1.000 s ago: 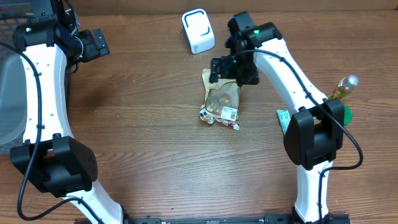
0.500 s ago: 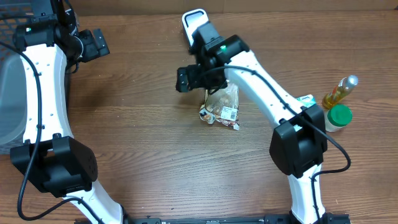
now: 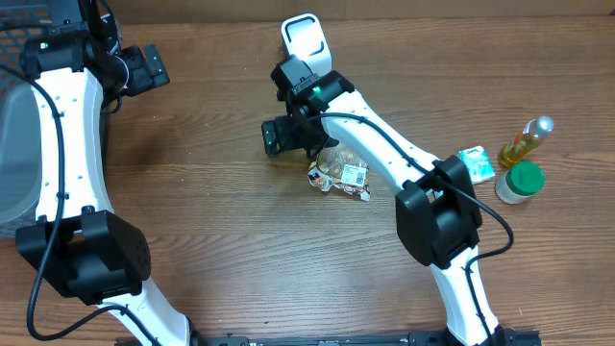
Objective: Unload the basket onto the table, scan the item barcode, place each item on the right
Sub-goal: 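Push the snack bag rightward with the right gripper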
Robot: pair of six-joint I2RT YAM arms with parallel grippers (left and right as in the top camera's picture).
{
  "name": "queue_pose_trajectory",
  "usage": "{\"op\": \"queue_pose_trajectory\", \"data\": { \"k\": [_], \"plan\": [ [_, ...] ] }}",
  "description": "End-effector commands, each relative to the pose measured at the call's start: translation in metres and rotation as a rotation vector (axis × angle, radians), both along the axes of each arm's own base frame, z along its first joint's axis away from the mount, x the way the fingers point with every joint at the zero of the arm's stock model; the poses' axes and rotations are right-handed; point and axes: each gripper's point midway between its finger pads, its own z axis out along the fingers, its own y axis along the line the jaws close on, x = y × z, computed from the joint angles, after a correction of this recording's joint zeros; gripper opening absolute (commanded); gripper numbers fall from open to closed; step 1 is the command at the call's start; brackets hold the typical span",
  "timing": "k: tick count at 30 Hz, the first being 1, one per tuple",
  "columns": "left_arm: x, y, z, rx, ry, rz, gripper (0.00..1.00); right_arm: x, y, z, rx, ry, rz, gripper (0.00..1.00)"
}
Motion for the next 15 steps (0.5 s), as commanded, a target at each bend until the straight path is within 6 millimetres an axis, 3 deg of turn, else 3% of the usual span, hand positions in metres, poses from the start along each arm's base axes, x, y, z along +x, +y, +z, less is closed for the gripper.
{"op": "queue_pose_trajectory", "data": {
  "k": [1,9,15],
  "plan": [
    [0.003,-0.002,0.007,0.005,-0.020,0.005,1.00,0.007,-0.021,-0.013,-0.117,-0.028,-0.035,1.00],
    [0.003,-0.002,0.007,0.005,-0.020,0.005,1.00,0.009,-0.081,-0.014,-0.417,-0.077,-0.078,1.00],
    [0.003,-0.002,0.007,0.005,-0.020,0.005,1.00,0.007,-0.127,-0.011,-0.532,-0.029,-0.173,1.00]
  ]
}}
